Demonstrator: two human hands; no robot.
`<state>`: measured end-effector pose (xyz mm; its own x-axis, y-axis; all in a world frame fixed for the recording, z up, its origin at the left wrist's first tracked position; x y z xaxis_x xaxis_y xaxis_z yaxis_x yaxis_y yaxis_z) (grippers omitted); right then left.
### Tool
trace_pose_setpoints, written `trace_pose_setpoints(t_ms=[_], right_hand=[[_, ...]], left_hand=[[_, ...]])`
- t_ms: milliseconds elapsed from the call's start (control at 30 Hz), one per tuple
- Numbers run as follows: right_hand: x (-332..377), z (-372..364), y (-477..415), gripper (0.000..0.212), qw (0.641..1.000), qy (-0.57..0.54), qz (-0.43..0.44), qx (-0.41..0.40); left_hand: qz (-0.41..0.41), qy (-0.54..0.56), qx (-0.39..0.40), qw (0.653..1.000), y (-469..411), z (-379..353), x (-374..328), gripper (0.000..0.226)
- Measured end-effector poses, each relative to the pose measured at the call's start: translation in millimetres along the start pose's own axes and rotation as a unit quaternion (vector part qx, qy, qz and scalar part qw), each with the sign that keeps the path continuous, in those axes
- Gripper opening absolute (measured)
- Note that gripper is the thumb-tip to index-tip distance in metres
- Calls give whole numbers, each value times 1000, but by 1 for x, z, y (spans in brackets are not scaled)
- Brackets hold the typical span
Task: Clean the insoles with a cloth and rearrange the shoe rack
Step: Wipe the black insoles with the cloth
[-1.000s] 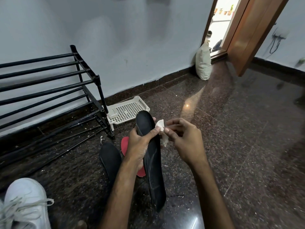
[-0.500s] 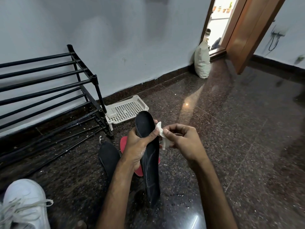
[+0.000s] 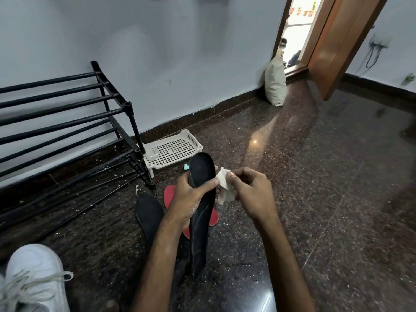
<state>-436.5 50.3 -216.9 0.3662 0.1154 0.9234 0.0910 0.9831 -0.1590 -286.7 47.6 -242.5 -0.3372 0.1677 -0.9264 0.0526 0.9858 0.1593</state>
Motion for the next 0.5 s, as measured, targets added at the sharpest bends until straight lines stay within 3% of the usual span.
trace_pose_setpoints(t_ms=[133,333,500], right_hand=[[1,-2,1,17,975,-196,-98,-22],[-2,-1,1,20,956,-257,-135,-39],[-5,-2,1,18,944,-299,-140,20]], left_hand=[[12,55,-34,998,-1,3,0,25],[20,64,-62,996,-3,12,1,22],[31,15,-69,997,-2,15,3,23]])
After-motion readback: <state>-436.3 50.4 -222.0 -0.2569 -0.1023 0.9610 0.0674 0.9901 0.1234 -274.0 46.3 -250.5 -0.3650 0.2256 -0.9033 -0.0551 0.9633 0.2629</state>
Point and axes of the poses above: each hand's wrist, its own y-axis away from the middle knuckle, its own z-axis out of the back of the hand, x = y × z, the point moved 1 cm from there along -y, towards the middle knuckle, and after that the axes turned 5 degrees about z, right-handed, at the moved point
